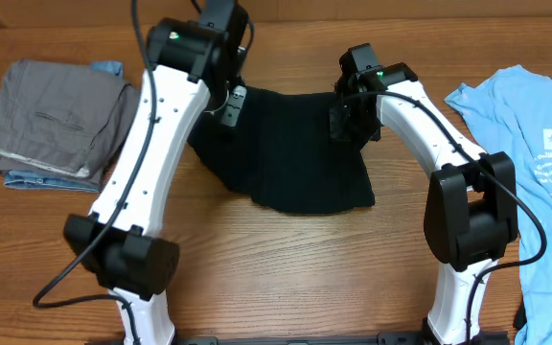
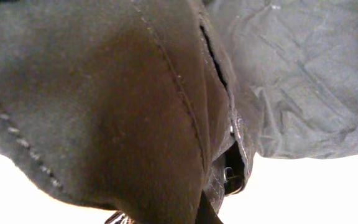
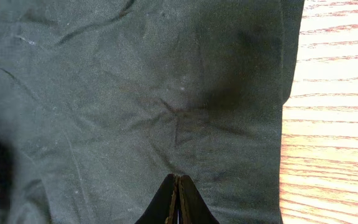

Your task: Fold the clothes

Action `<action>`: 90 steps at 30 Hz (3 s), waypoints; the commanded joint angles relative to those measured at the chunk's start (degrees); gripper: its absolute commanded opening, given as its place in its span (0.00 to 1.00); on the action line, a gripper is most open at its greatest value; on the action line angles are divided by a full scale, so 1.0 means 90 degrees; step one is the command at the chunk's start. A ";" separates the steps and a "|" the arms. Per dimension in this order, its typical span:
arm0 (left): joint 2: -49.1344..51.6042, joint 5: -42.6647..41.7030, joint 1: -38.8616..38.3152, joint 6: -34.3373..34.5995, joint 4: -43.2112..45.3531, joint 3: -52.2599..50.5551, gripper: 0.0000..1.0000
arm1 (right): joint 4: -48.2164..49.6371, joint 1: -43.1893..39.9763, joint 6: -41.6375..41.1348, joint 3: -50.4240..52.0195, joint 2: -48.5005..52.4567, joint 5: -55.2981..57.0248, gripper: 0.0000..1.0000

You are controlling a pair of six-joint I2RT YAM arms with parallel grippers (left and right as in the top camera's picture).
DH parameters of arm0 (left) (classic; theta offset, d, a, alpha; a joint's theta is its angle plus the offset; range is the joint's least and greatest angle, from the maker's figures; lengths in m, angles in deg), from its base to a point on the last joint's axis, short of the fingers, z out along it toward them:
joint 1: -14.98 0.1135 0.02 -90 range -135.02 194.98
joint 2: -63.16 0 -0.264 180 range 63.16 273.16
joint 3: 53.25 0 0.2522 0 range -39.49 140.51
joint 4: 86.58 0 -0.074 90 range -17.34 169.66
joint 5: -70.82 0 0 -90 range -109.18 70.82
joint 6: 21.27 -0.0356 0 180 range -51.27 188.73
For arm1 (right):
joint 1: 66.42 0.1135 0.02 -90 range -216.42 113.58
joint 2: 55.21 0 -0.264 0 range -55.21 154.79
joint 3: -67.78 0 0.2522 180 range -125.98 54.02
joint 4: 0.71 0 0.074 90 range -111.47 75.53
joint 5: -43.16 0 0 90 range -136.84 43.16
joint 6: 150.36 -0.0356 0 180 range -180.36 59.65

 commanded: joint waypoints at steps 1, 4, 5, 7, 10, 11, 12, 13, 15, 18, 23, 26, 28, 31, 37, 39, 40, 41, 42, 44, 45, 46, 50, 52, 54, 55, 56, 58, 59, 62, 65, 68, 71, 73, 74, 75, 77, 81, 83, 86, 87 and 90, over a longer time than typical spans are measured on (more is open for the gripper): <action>0.0384 0.0136 -0.0180 -0.0027 0.0034 0.0090 0.04 | 0.0034 -0.0051 0.0053 0.0041 0.0027 0.0005 0.04; 0.0554 0.0146 -0.0415 -0.0017 0.0058 0.0090 0.04 | 0.0010 -0.0199 0.0053 0.0041 0.0027 0.0005 0.04; 0.0590 0.0146 -0.0510 -0.0019 0.0083 0.0090 0.04 | -0.0019 -0.0289 0.0053 0.0041 0.0027 0.0005 0.04; 0.0673 0.0175 -0.0685 -0.0049 0.0131 0.0090 0.04 | -0.0073 -0.0469 0.0182 0.0041 0.0027 0.0000 0.04; 0.0712 0.0170 -0.0869 -0.0070 0.0284 0.0090 0.04 | -0.0119 -0.0685 0.0386 0.0053 0.0027 0.0027 0.04; 0.0716 0.0168 -0.0894 -0.0070 0.0323 0.0090 0.04 | -0.0107 -0.0753 0.0386 0.0068 0.0027 0.0029 0.04; 0.0726 0.0165 -0.0911 -0.0070 0.0352 0.0090 0.04 | -0.0095 -0.0816 0.0386 0.0080 0.0027 0.0029 0.04; 0.0736 0.0143 -0.0940 -0.0068 0.0379 0.0090 0.04 | -0.0070 -0.0923 0.0389 0.0117 0.0027 0.0027 0.04; 0.0760 0.0146 -0.0998 -0.0068 0.0398 0.0090 0.04 | -0.0061 -0.1180 0.0542 0.0214 0.0027 -0.0041 0.04; 0.0780 0.0146 -0.1081 -0.0066 0.0498 0.0090 0.04 | -0.0061 -0.1413 0.0865 0.0369 0.0027 -0.0311 0.04; 0.0780 0.0070 -0.1158 0.0005 0.0675 0.0090 0.04 | 0.0362 -0.1460 0.0857 0.0840 0.0027 -0.0505 0.04; 0.0780 -0.0126 -0.1180 0.0005 0.0707 0.0090 0.04 | 0.0629 -0.1462 0.0855 0.1117 0.0027 -0.0576 0.04; 0.0782 -0.0323 -0.1207 0.0005 0.0753 0.0073 0.04 | 0.0741 -0.1460 0.0855 0.1243 0.0027 -0.0576 0.04; 0.0806 -0.0481 -0.1277 0.0005 0.0845 -0.0005 0.04 | 0.0755 -0.1460 0.0855 0.1280 0.0027 -0.0578 0.04; 0.1207 -0.0585 -0.1457 0.0007 0.0911 -0.0073 0.04 | 0.0789 -0.1460 0.0855 0.1280 0.0027 -0.0794 0.04; 0.1367 -0.0648 -0.1540 0.0002 0.0916 -0.0073 0.04 | 0.0794 -0.1460 0.0855 0.1280 0.0027 -0.0792 0.04; 0.1401 -0.0697 -0.1581 0.0000 0.0920 -0.0073 0.04 | 0.0792 -0.1460 0.0855 0.1280 0.0027 -0.0792 0.04; 0.1450 -0.0697 -0.1632 0.0000 0.0942 -0.0073 0.04 | 0.0787 -0.1460 0.0855 0.1280 0.0027 -0.0792 0.04; 0.1477 -0.0695 -0.1685 -0.0002 0.0971 -0.0073 0.04 | 0.0787 -0.1460 0.0855 0.1280 0.0027 -0.0792 0.04; 0.1520 -0.0702 -0.1787 0.0000 0.1078 -0.0073 0.04 | 0.0784 -0.1460 0.0855 0.1280 0.0027 -0.0792 0.04; 0.1532 -0.0721 -0.1821 0.0000 0.1134 -0.0073 0.04 | 0.0784 -0.1460 0.0855 0.1280 0.0027 -0.0792 0.04; 0.1532 -0.0724 -0.1838 0.0000 0.1192 -0.0073 0.04 | 0.0784 -0.1460 0.0855 0.1280 0.0027 -0.0794 0.04; 0.1532 -0.0748 -0.1868 0.0010 0.1423 -0.0070 0.04 | 0.0775 -0.1460 0.0852 0.1280 0.0027 -0.0891 0.04; 0.1532 -0.0743 -0.1868 0.0010 0.1443 -0.0066 0.04 | 0.0794 -0.1455 0.0828 0.1280 0.0027 -0.0942 0.04; 0.1532 -0.0746 -0.1868 0.0010 0.1445 -0.0063 0.04 | 0.0818 -0.1440 0.0828 0.1280 0.0027 -0.1061 0.04; 0.1532 -0.0746 -0.1868 0.0010 0.1445 -0.0063 0.04 | 0.0828 -0.1426 0.0831 0.1280 0.0027 -0.1081 0.04; 0.1532 -0.0748 -0.1877 0.0007 0.1447 -0.0063 0.04 | 0.0831 -0.1396 0.0831 0.1280 0.0027 -0.1081 0.04; 0.1532 -0.0758 -0.1885 0.0007 0.1491 -0.0061 0.04 | 0.0831 -0.1307 0.0831 0.1280 0.0027 -0.1078 0.04; 0.1532 -0.0772 -0.1885 0.0007 0.1506 -0.0051 0.04 | 0.0835 -0.1270 0.0831 0.1280 0.0027 -0.1078 0.04; 0.1532 -0.0918 -0.1885 0.0007 0.1511 0.0085 0.04 | 0.0923 -0.1103 0.0828 0.1292 0.0032 -0.1073 0.04; 0.1532 -0.0964 -0.1885 0.0007 0.1450 0.0313 0.04 | 0.0988 -0.1015 0.0806 0.1292 0.0032 -0.1056 0.04; 0.1532 -0.1353 -0.1887 0.0005 0.1479 0.0410 0.04 | 0.0988 -0.1010 0.0806 0.1292 0.0032 -0.1056 0.04; 0.1532 -0.1554 -0.1921 0.0007 0.1562 0.0406 0.04 | 0.0986 -0.1010 0.0809 0.1292 0.0032 -0.1056 0.04; 0.1532 -0.1552 -0.1945 0.0005 0.1603 0.0406 0.04 | 0.0988 -0.1010 0.0809 0.1292 0.0032 -0.1056 0.04; 0.1532 -0.1552 -0.1950 0.0005 0.1620 0.0406 0.04 | 0.0991 -0.1010 0.0809 0.1292 0.0032 -0.1054 0.04; 0.1532 -0.1559 -0.1950 0.0007 0.1639 0.0406 0.04 | 0.0988 -0.1010 0.0809 0.1292 0.0034 -0.1056 0.04; 0.1532 -0.1574 -0.1950 0.0010 0.1712 0.0406 0.06 | 0.0991 -0.1010 0.0809 0.1292 0.0032 -0.1054 0.04; 0.1532 -0.1882 -0.1950 -0.0002 0.1826 0.0406 0.91 | 0.0991 -0.1010 0.0809 0.1292 0.0032 -0.0974 0.04; 0.1528 -0.2365 -0.1921 -0.0019 0.2069 0.0466 1.00 | 0.0967 -0.1090 0.0806 0.1287 0.0032 -0.0605 0.04; 0.1528 -0.2992 -0.1729 -0.0019 0.2074 0.0984 1.00 | 0.0828 -0.1350 0.0811 0.1239 0.0015 -0.0449 0.04; 0.1528 -0.3155 -0.1644 -0.0015 0.2052 0.1188 1.00 | 0.0765 -0.1452 0.0811 0.1202 0.0012 -0.0452 0.04; 0.1528 -0.3002 -0.1151 0.0350 0.1880 0.1758 1.00 | 0.0517 -0.1938 0.0809 0.1020 -0.0202 -0.0454 0.04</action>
